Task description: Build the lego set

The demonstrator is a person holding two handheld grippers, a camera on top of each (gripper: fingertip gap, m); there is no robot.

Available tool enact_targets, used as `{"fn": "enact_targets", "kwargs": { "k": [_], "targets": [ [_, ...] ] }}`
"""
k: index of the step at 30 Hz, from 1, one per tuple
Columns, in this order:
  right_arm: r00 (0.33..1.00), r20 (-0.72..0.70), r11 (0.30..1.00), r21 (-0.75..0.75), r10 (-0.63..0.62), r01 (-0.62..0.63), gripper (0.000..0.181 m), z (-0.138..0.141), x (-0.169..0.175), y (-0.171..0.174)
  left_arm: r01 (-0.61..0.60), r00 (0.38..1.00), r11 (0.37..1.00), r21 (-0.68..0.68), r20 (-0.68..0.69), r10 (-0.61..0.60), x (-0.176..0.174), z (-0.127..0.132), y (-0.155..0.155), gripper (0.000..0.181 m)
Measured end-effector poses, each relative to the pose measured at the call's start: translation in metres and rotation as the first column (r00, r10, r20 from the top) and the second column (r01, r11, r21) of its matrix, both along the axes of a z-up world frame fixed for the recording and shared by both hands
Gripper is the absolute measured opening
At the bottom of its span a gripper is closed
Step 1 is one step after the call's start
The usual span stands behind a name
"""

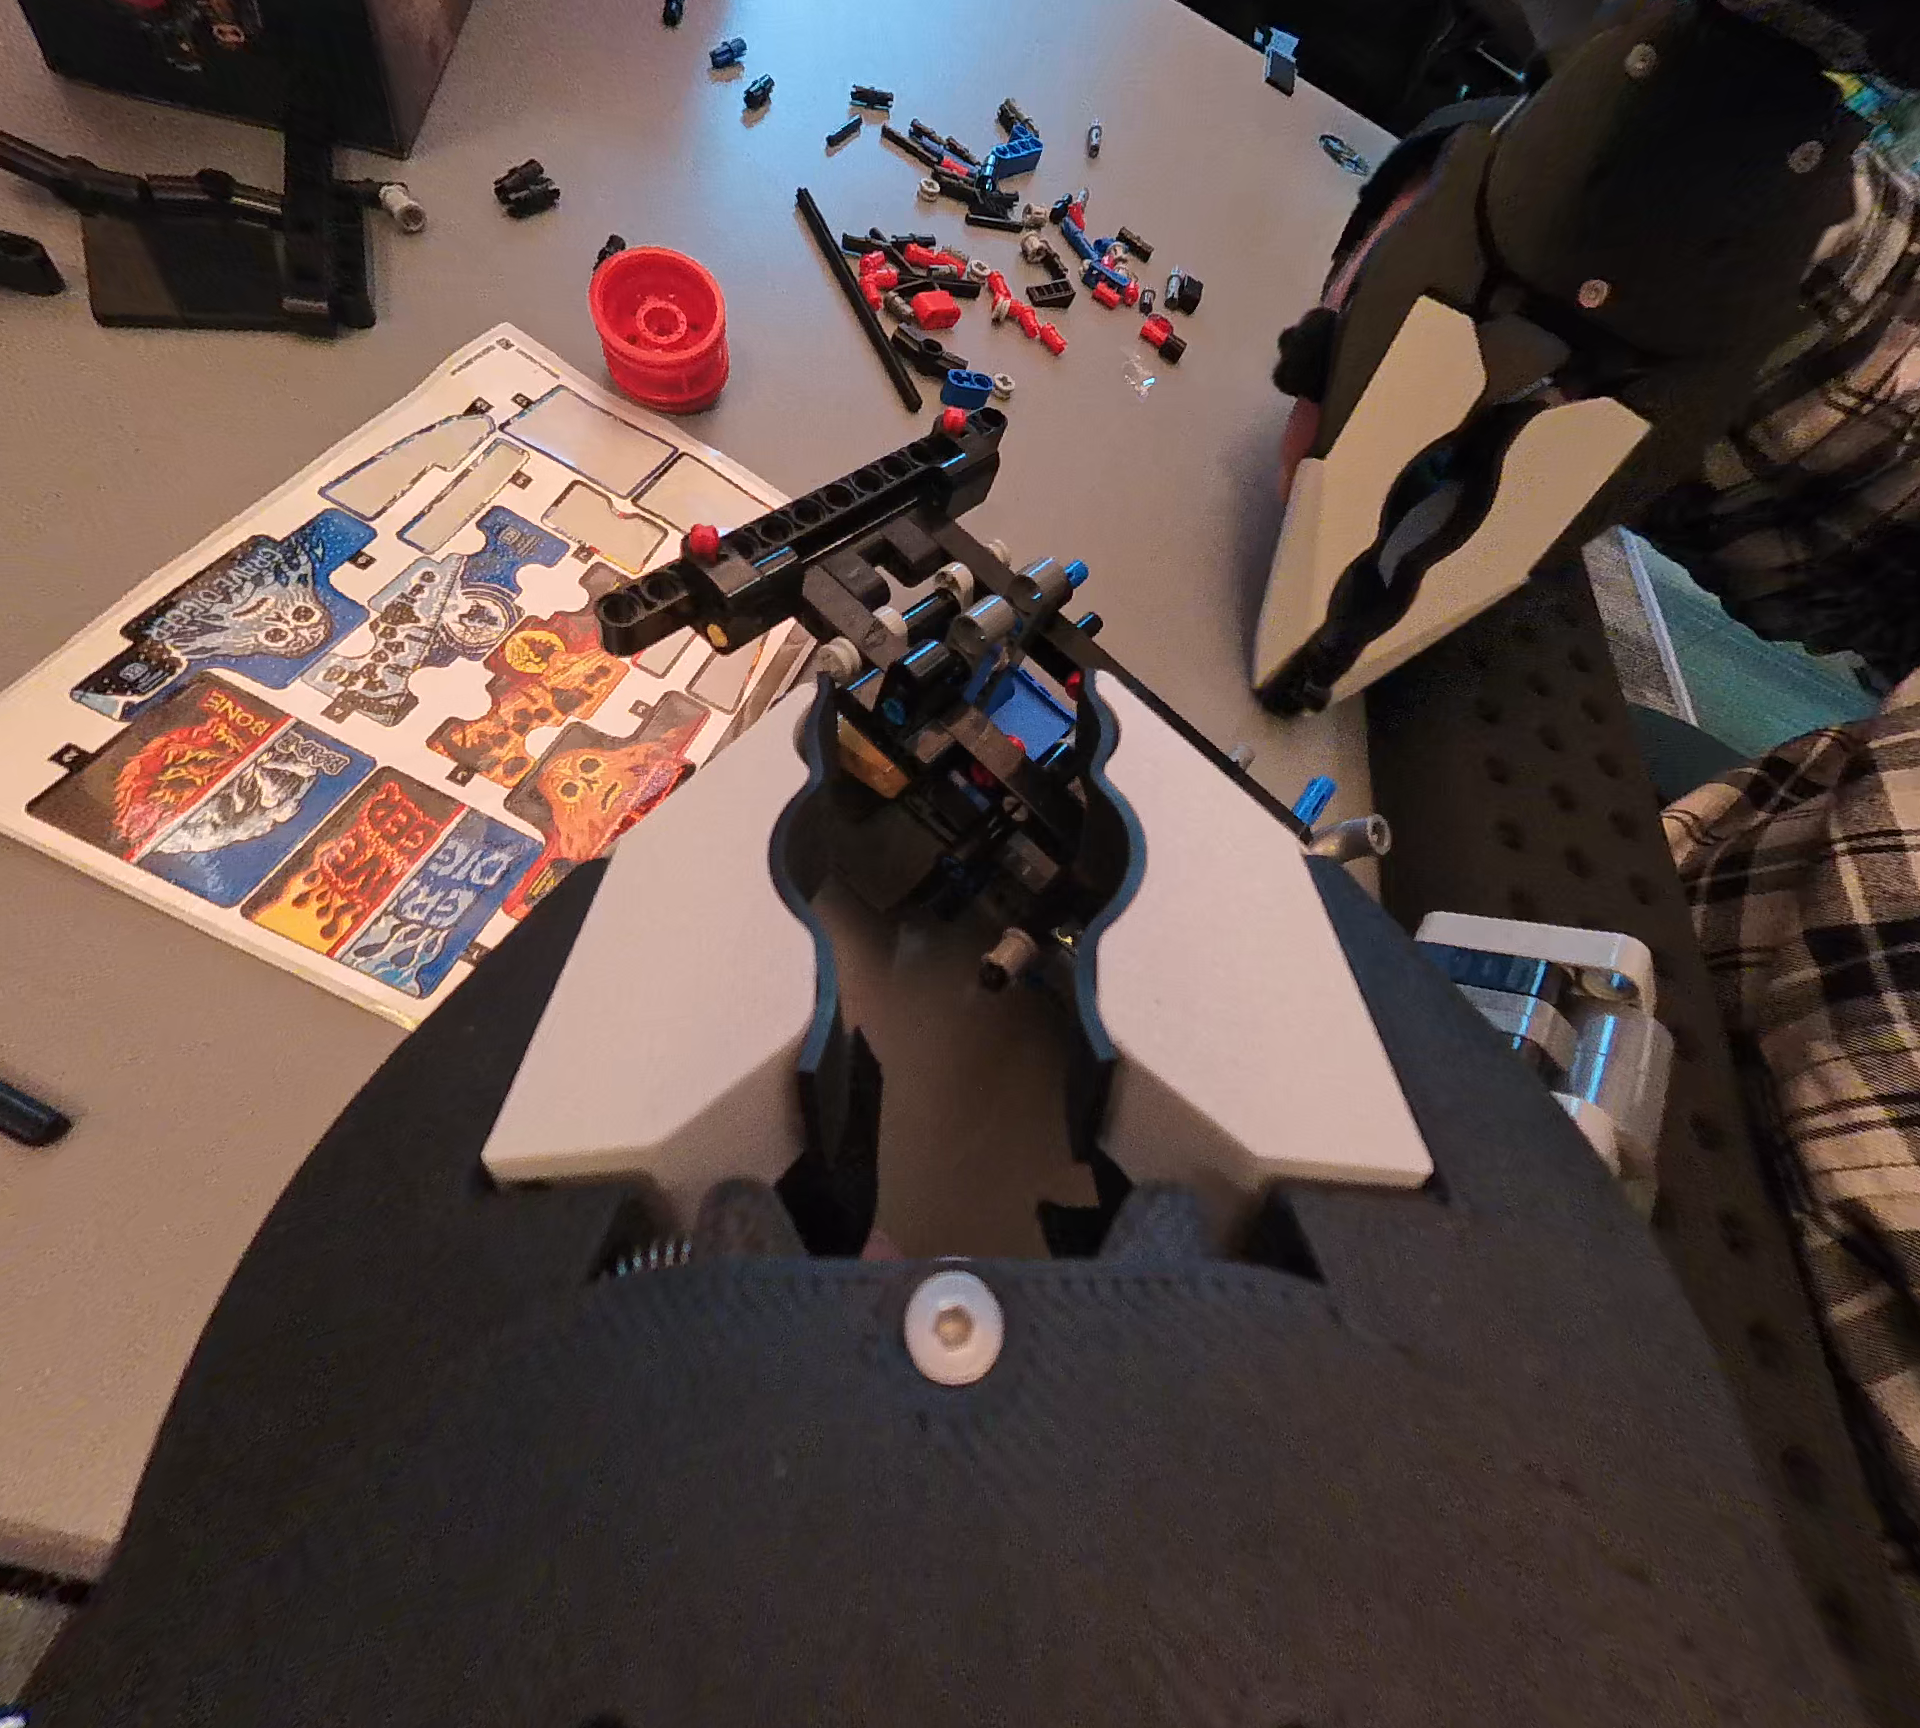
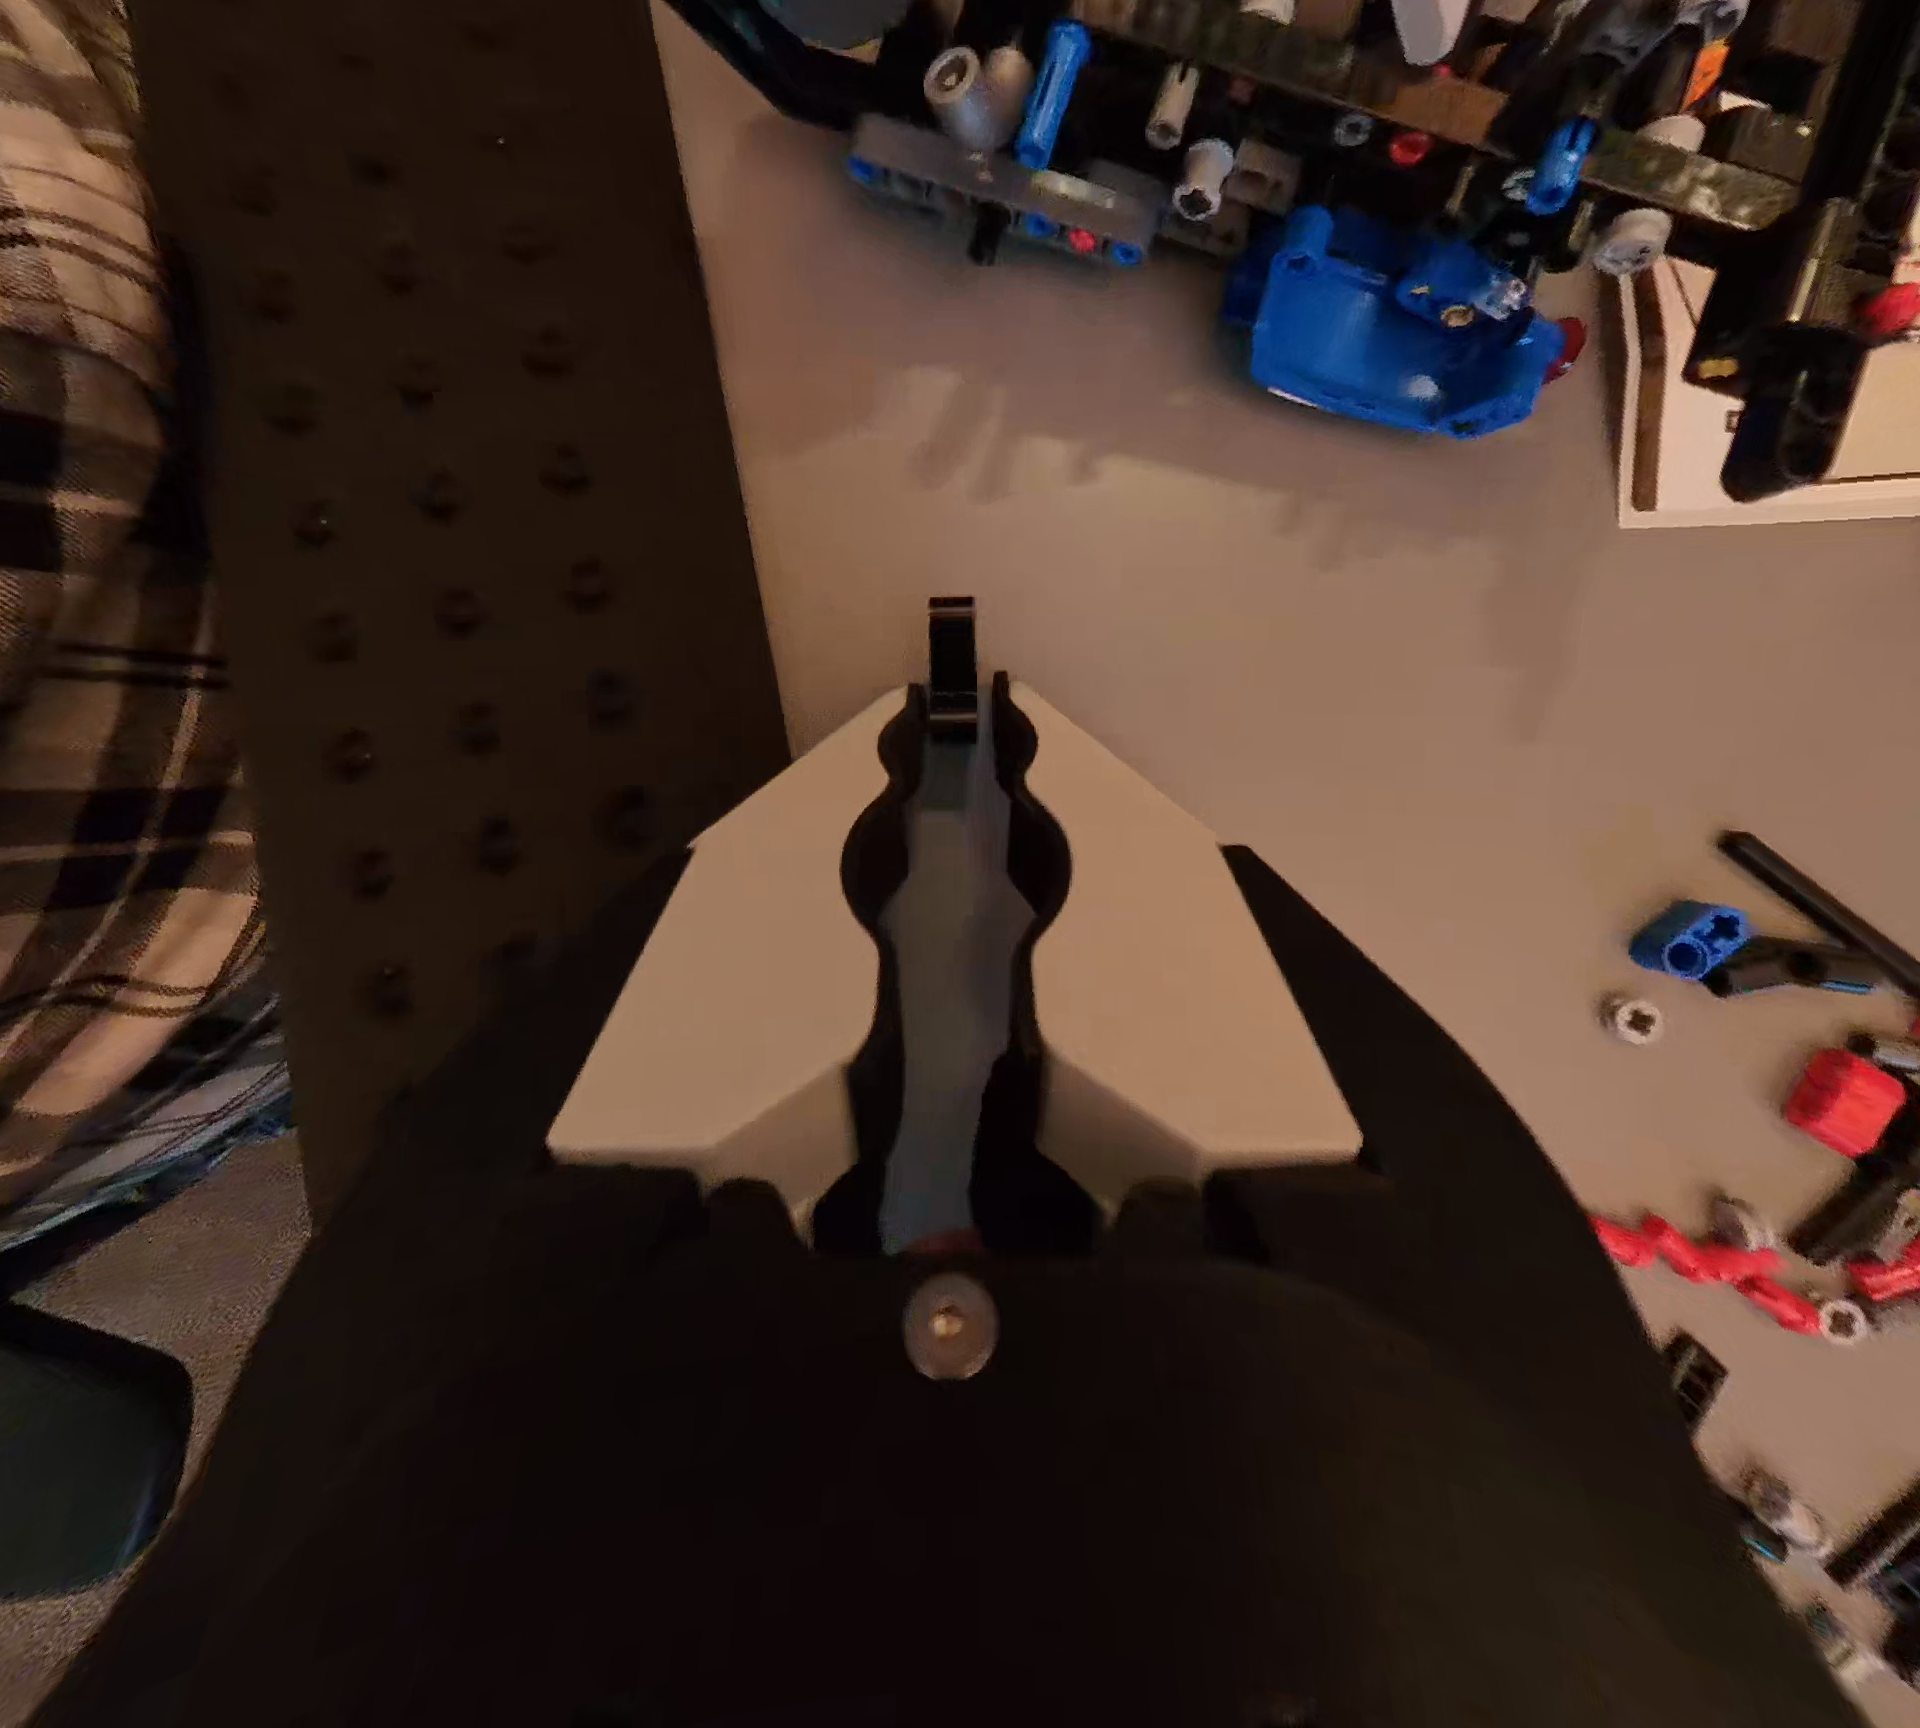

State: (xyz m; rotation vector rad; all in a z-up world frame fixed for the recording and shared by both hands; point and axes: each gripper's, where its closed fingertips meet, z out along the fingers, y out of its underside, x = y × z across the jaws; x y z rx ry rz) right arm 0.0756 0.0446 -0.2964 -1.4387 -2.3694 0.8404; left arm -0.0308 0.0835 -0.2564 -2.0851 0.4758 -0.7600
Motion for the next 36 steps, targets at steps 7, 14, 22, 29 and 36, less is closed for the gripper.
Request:
{"fn": "enact_targets", "kwargs": {
  "k": [7,14,22,29,36],
  "targets": [
    [0.999,-0.027,0.999,0.022,-0.042,0.042,0.021,0.005,0.0,0.008,0.001,1.0,1.0,0.001,-0.003,-0.001,0.0,0.0,0.0,0.042],
    [0.996,-0.084,1.0,0.008,-0.025,0.026,0.02,0.017,-0.003,0.002,0.001,1.0,1.0,-0.001,-0.004,-0.001,0.0,0.0,0.0,0.042],
    [0.998,-0.063,1.0,0.001,0.01,-0.01,0.009,0.009,-0.008,-0.009,0.003,1.0,1.0,-0.002,-0.003,-0.003,0.001,0.0,0.0,0.042],
    [0.997,0.042,0.965,-0.251,-0.06,0.069,0.009,0.017,-0.01,-0.004,0.008,1.0,1.0,-0.004,0.002,-0.008,0.002,-0.001,-0.001,0.042],
    [0.989,-0.01,0.971,-0.192,-0.148,0.143,0.024,0.016,-0.03,0.02,0.014,1.0,1.0,-0.011,0.015,-0.013,0.002,-0.001,-0.002,0.042]
  ]
}}
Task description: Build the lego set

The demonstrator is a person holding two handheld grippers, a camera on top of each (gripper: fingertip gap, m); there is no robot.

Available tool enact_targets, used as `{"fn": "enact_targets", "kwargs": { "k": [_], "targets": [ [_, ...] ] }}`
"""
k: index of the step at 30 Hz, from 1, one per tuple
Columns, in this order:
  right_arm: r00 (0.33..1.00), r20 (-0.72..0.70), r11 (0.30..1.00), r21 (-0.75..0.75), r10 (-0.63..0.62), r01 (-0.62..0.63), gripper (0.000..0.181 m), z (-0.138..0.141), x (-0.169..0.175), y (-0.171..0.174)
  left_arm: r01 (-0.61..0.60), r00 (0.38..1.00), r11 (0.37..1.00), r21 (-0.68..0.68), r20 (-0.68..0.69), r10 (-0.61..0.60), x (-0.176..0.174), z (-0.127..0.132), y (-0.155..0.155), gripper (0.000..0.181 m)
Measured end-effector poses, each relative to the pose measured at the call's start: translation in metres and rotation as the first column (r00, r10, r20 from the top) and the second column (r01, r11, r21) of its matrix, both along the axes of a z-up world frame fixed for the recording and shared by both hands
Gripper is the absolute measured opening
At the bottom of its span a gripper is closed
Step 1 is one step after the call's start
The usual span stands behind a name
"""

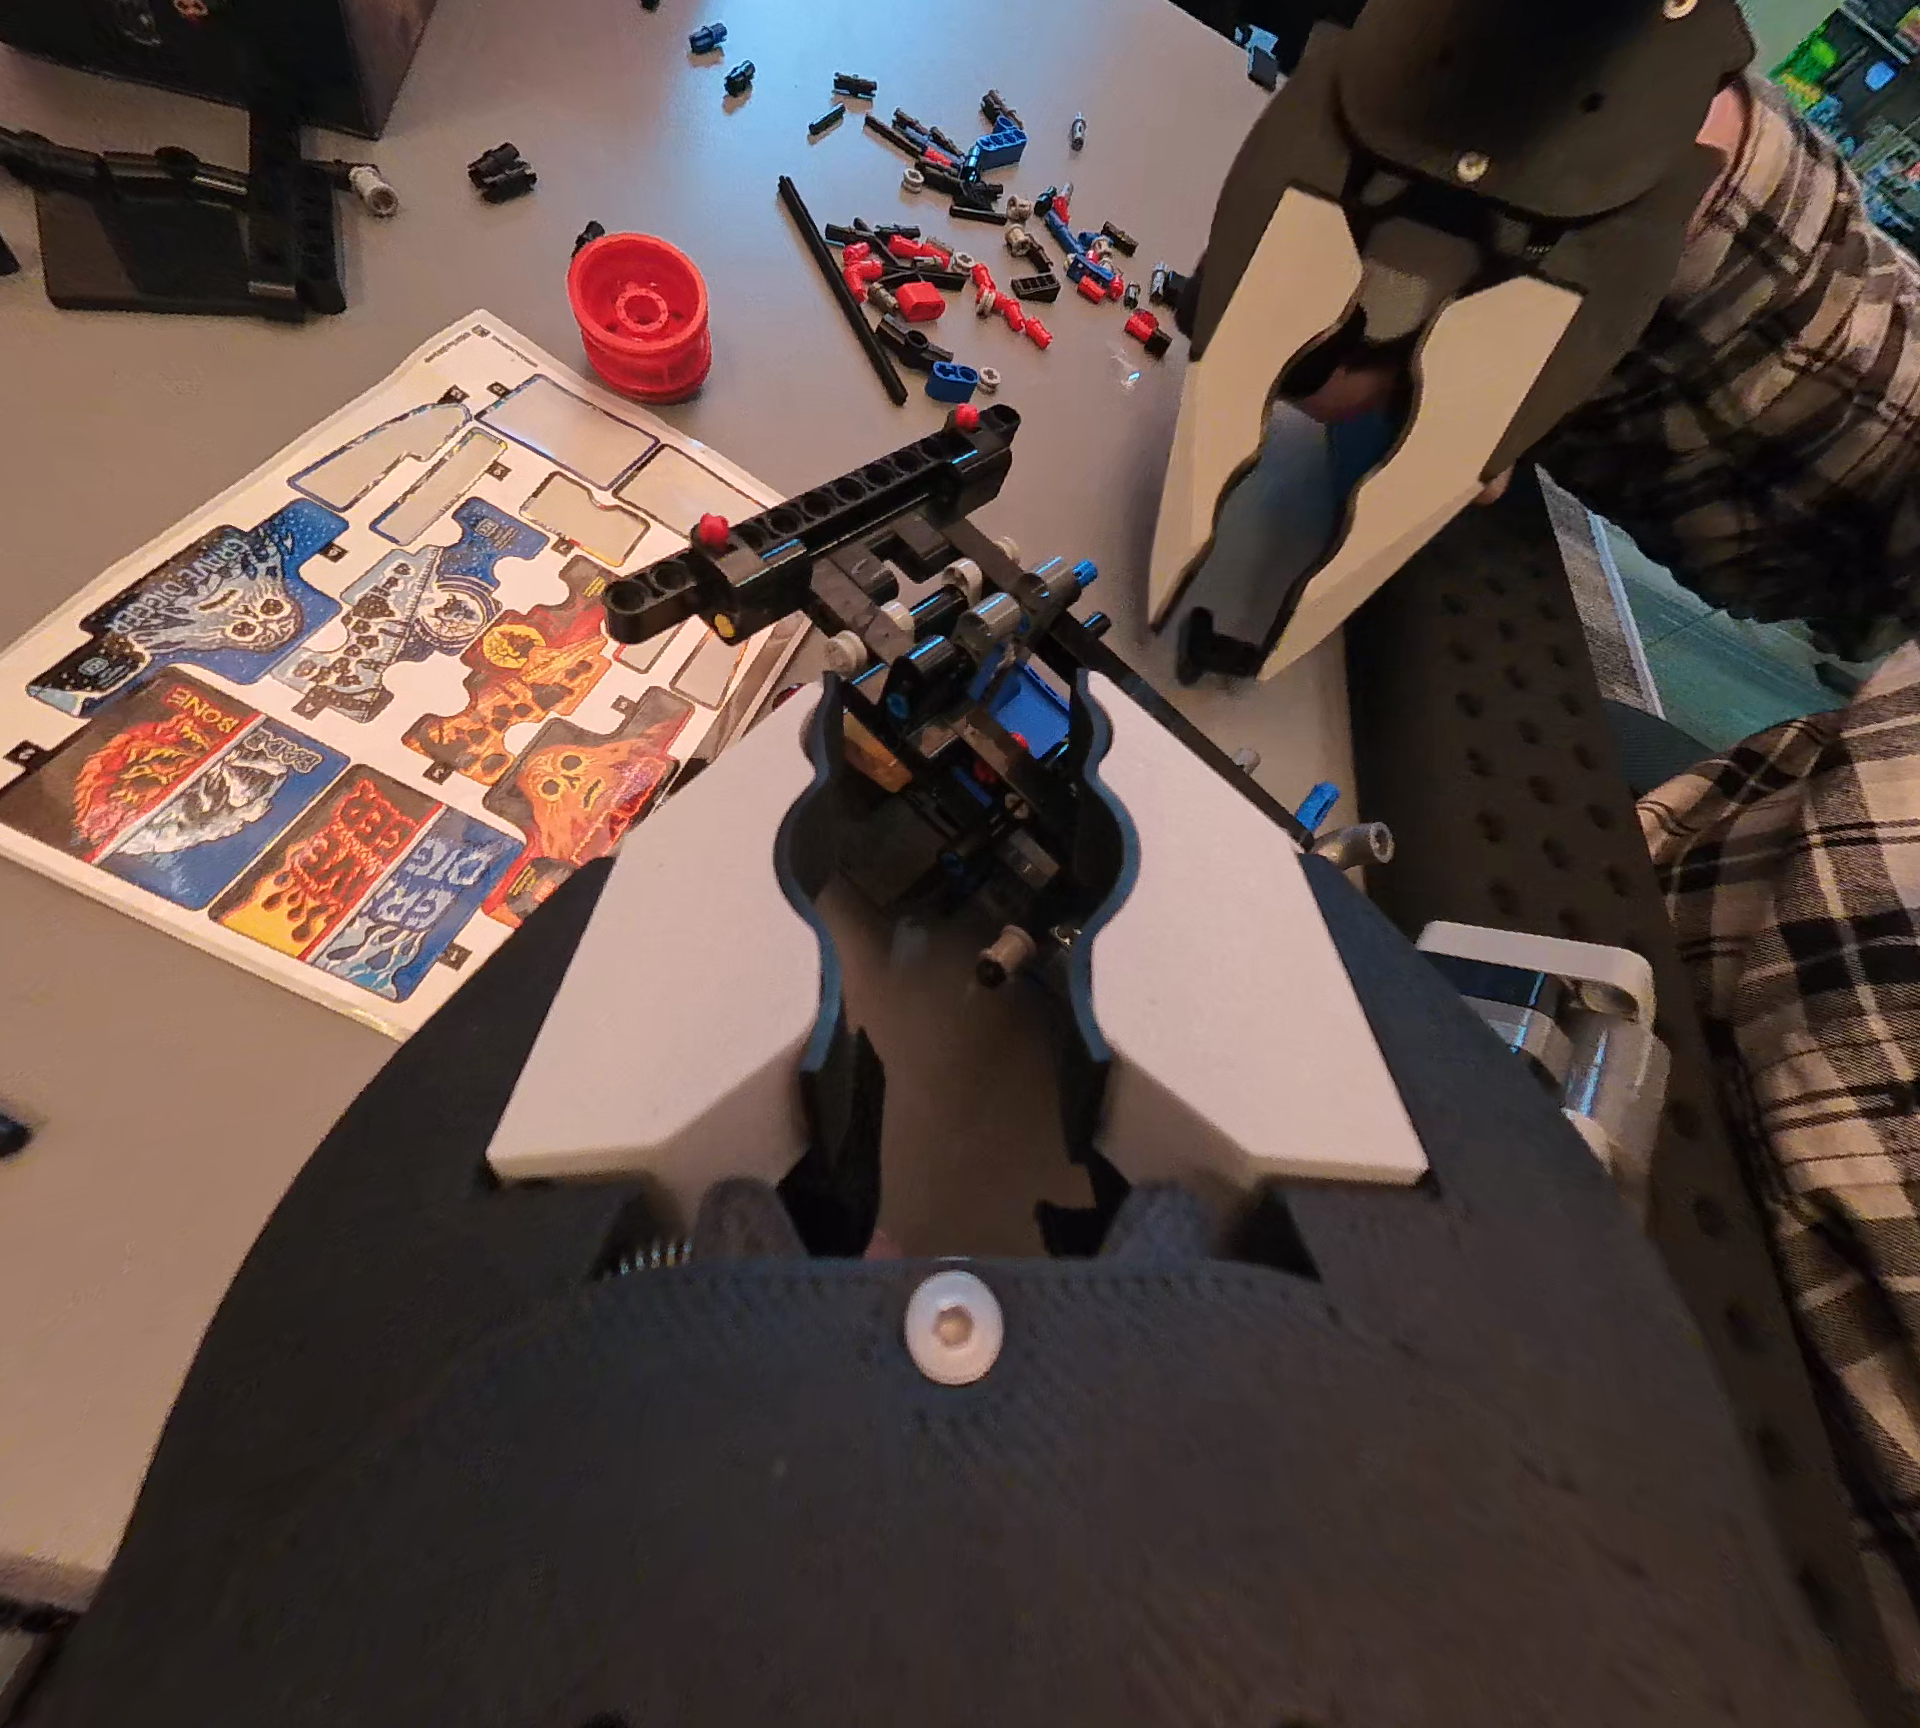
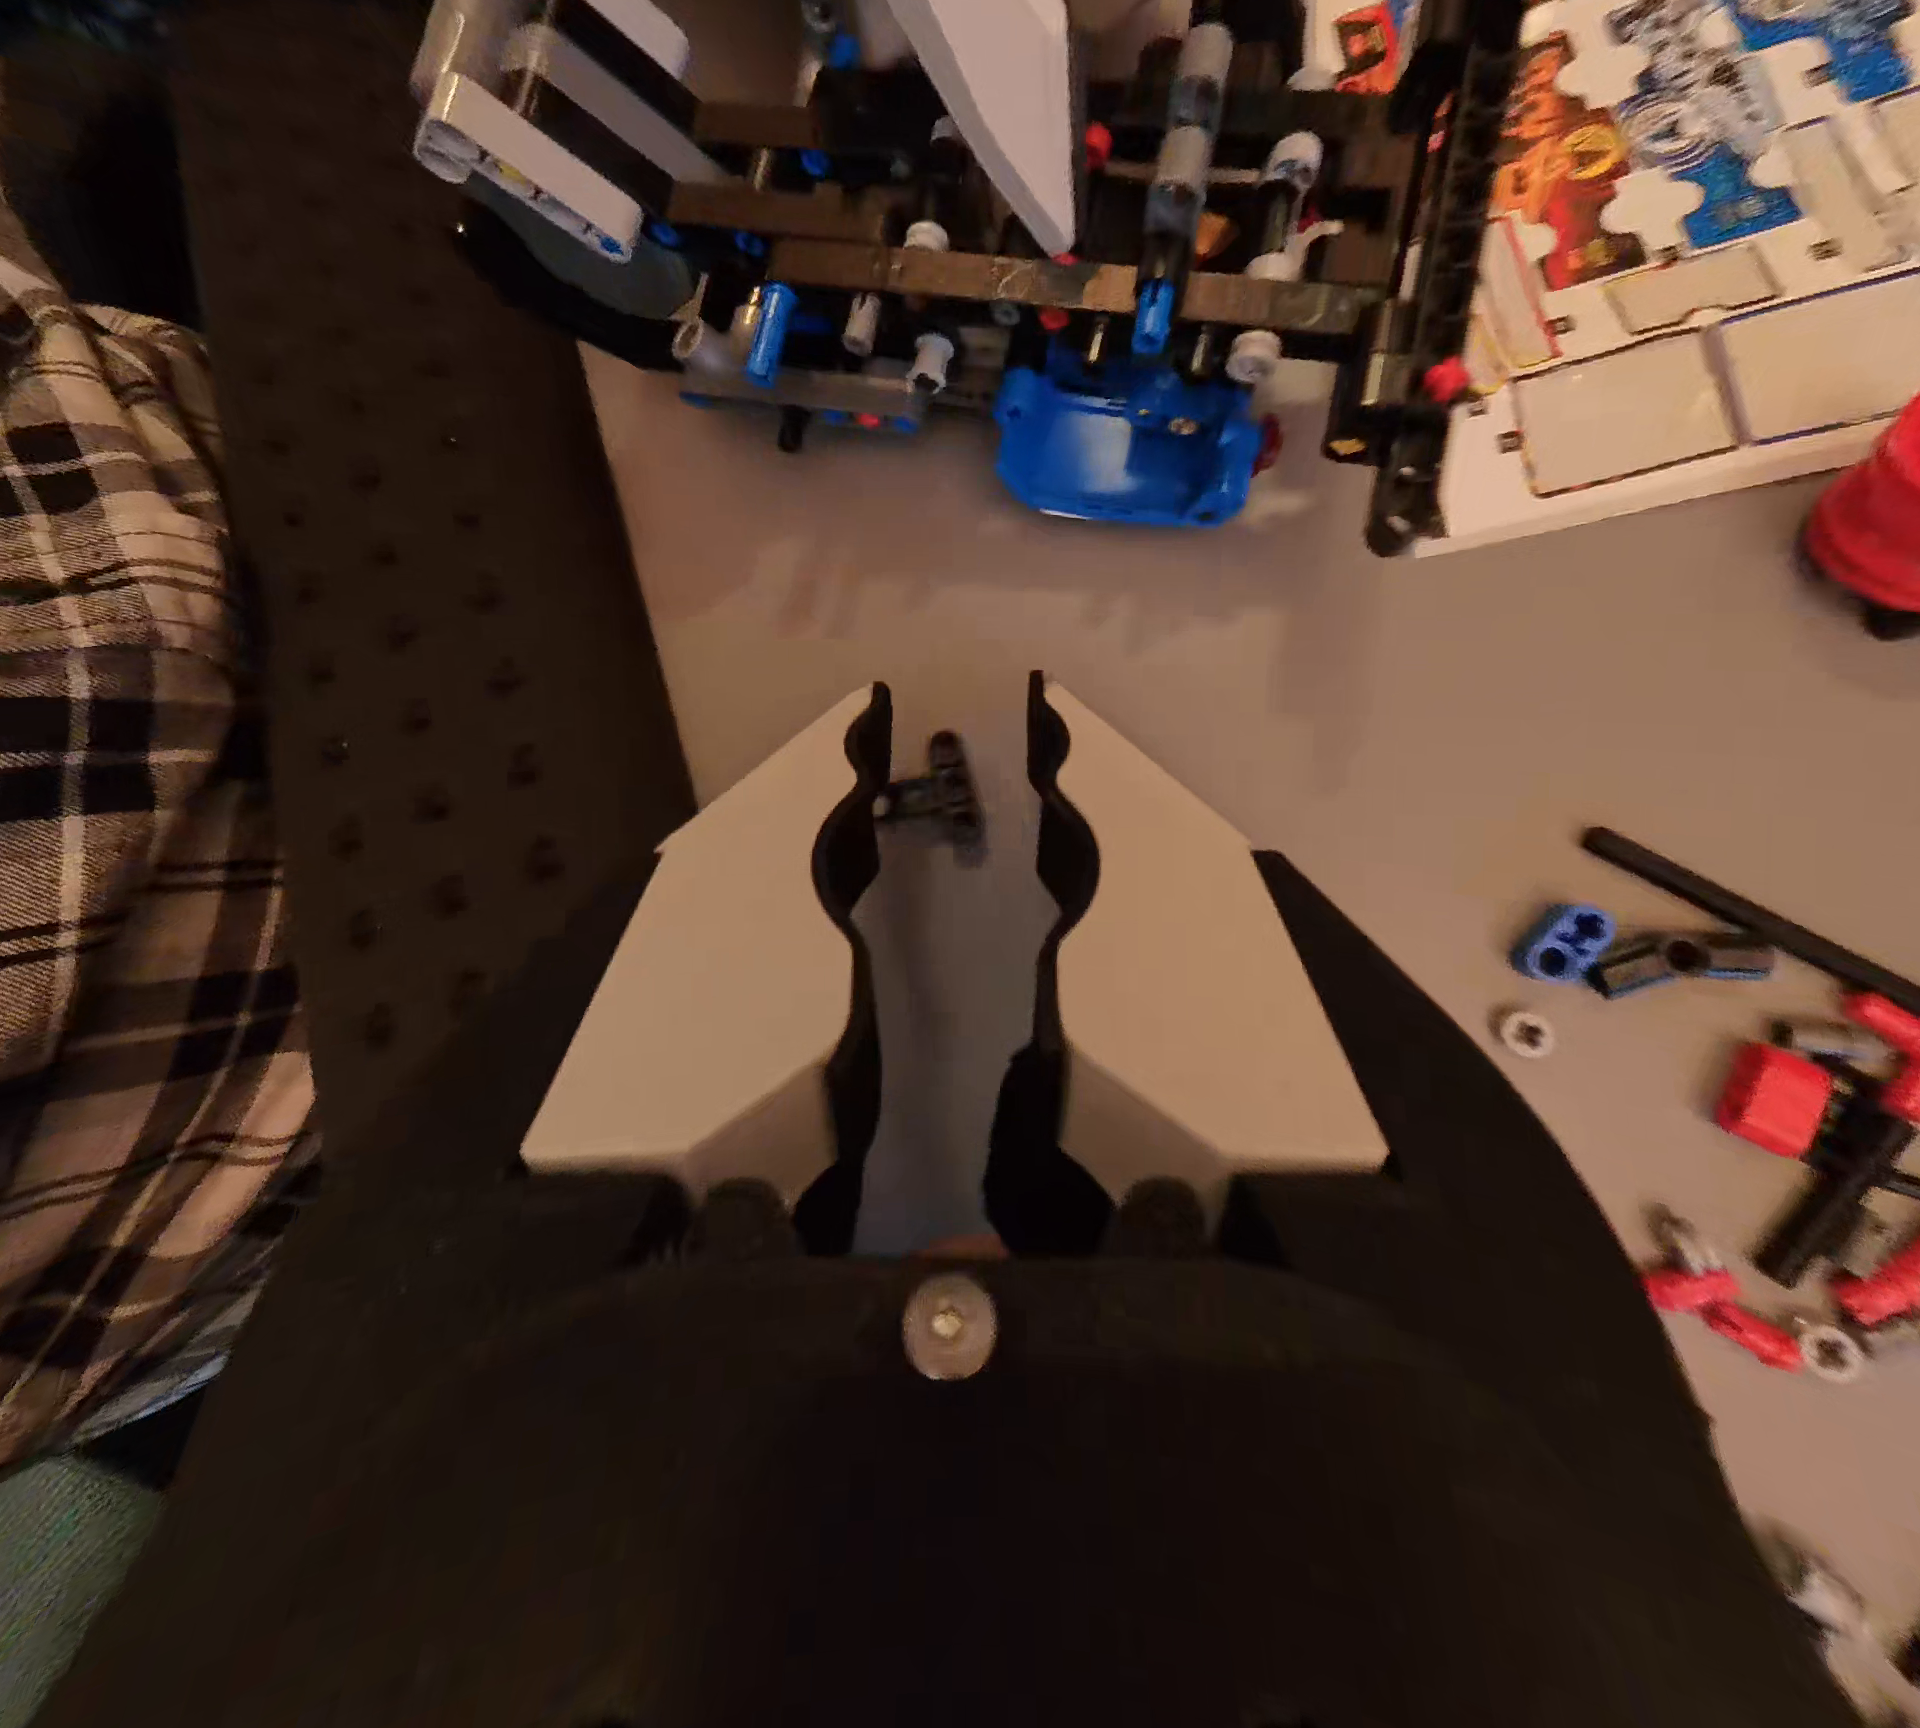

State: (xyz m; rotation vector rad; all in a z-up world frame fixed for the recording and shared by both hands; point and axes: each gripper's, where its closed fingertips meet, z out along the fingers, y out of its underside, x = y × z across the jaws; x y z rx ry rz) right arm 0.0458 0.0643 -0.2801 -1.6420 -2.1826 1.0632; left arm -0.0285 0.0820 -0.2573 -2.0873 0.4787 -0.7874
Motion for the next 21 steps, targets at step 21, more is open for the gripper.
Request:
{"fn": "enact_targets", "kwargs": {
  "k": [21],
  "targets": [
    [0.997,0.028,0.966,0.248,0.071,-0.075,0.017,-0.007,0.027,0.008,0.005,1.0,1.0,-0.001,0.001,-0.005,0.001,0.0,0.0,0.041]
  ]
}}
